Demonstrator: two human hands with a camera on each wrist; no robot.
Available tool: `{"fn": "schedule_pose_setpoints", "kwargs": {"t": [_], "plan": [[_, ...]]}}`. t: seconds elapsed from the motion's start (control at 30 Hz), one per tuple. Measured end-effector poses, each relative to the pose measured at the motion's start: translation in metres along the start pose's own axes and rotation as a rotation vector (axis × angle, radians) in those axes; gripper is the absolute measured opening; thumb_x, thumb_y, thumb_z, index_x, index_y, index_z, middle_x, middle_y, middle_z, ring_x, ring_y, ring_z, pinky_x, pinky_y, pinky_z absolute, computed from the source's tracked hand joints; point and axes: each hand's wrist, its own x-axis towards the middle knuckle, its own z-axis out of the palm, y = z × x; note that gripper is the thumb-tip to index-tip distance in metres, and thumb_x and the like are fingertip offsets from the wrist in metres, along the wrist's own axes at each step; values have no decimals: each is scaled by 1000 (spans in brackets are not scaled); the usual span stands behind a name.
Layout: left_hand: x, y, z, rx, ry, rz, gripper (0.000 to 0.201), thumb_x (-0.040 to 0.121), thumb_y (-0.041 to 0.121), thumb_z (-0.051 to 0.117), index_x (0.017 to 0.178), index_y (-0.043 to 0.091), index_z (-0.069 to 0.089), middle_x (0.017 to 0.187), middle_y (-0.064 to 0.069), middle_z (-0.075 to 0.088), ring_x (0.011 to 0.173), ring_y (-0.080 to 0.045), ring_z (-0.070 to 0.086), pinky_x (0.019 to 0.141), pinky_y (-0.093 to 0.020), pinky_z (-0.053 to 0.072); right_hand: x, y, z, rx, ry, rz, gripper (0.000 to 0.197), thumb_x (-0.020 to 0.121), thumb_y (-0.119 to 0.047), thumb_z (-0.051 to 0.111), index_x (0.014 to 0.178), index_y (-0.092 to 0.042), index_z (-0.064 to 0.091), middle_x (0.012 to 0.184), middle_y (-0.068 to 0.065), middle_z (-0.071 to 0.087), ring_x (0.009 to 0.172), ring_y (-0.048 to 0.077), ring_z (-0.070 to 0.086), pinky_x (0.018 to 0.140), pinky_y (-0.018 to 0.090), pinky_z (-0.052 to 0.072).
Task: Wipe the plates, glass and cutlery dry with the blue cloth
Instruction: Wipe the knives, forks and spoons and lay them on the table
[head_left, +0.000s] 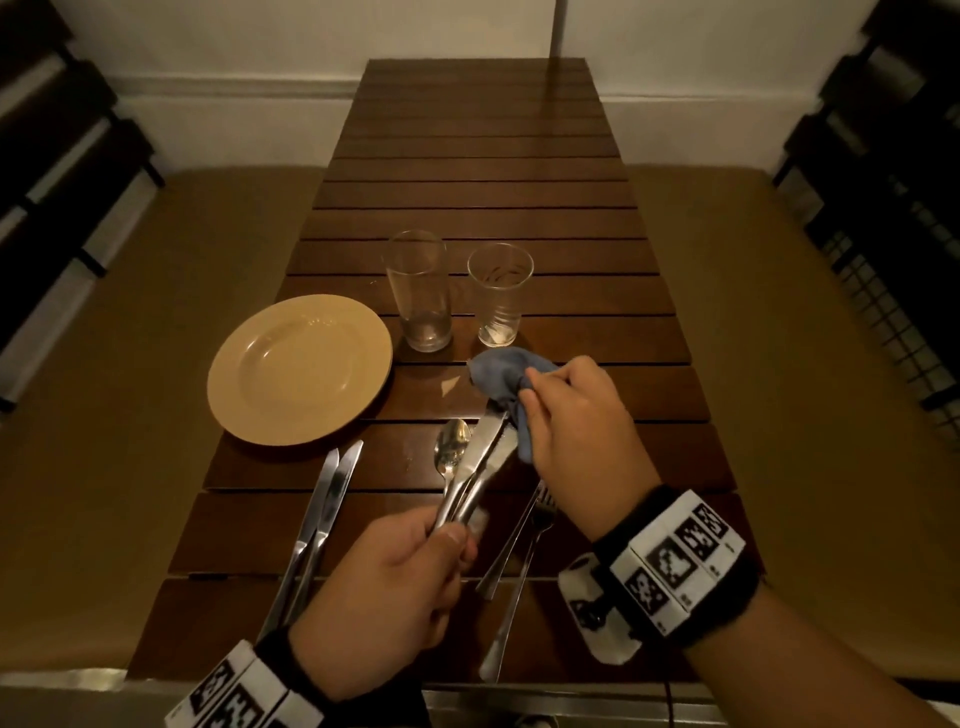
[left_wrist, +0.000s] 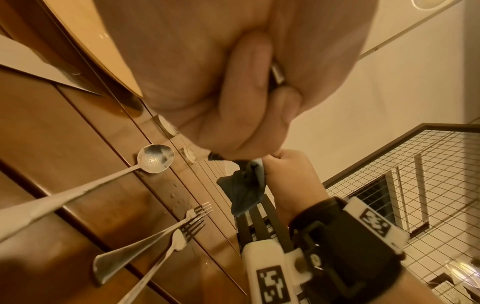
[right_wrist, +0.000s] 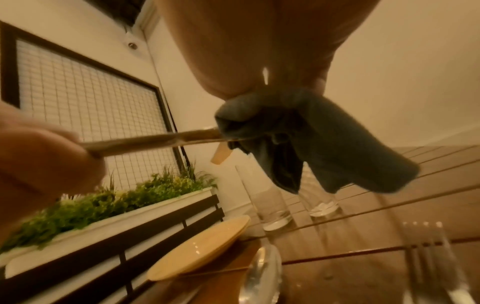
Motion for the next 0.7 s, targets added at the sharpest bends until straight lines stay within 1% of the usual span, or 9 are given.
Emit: {"fn": "schedule_pose_setpoints", "kwargs": {"t": [0.1,0.2,0.3,0.37,0.47,0.57,0.6,0.63,0.7], "plan": [[1,-5,1,-23,38,5,29,102,12,42,81,2,58,49,-3,31,39,-12,25,38,-19,23,-17,-18,2,-48,-9,58,25,92,-26,46,92,-12,67,89,5,54,83,21,53,69,34,51],[4,-8,0,-35,81,2,28,102,14,43,81,5,58,50,-3,31,41,-14,24,40,-19,22,-41,-45,4,78,15,41,11,88,-9,60,91,-3,68,86,12,59,79,25,56,66,40,52],[3,-6,-5,76,71,16,28,103,19,43,83,3,55,51,-3,35,39,-16,30,37,-20,31,-46,-45,9,84,36,-30,14,89,-9,57,95,-2,69,88,11,61,80,24,58,66,36,51],[1,-6,-8,137,40,20,29,103,21,42,83,5,56,54,-6,36,40,-17,32,35,-21,36,-34,-31,12,46,78,14,16,91,-9,56,96,-2,69,89,14,61,79,28,59,64,39,53],[-3,-5,-8,188,-22,29,27,104,23,43,87,8,59,56,-7,47,39,-21,41,40,-28,44,-8,-5,12,10,74,173,17,93,-14,55,100,-6,68,92,13,58,84,29,56,72,42,52],[0,-4,-11,425,72,129,32,104,25,44,80,8,57,56,-1,56,42,-18,50,47,-38,45,4,27,1,98,27,397,21,100,-23,50,99,-16,69,94,-1,56,83,11,52,71,13,42],[2,-5,-13,538,142,198,32,103,24,44,76,11,56,56,1,55,46,-12,49,51,-40,44,3,39,-3,194,52,492,22,100,-25,50,97,-17,71,94,-1,63,82,11,55,69,14,44],[5,-8,-17,640,219,258,31,102,25,45,74,16,55,56,4,53,47,-7,47,53,-37,43,0,50,-8,365,89,597,23,99,-27,51,94,-17,71,93,2,69,83,16,62,71,23,50],[9,-10,-22,785,324,306,27,101,33,44,76,25,53,57,6,52,51,-7,50,50,-22,37,-9,57,-17,868,84,823,26,101,-27,49,100,-14,72,98,7,74,95,26,69,80,38,55]]}}
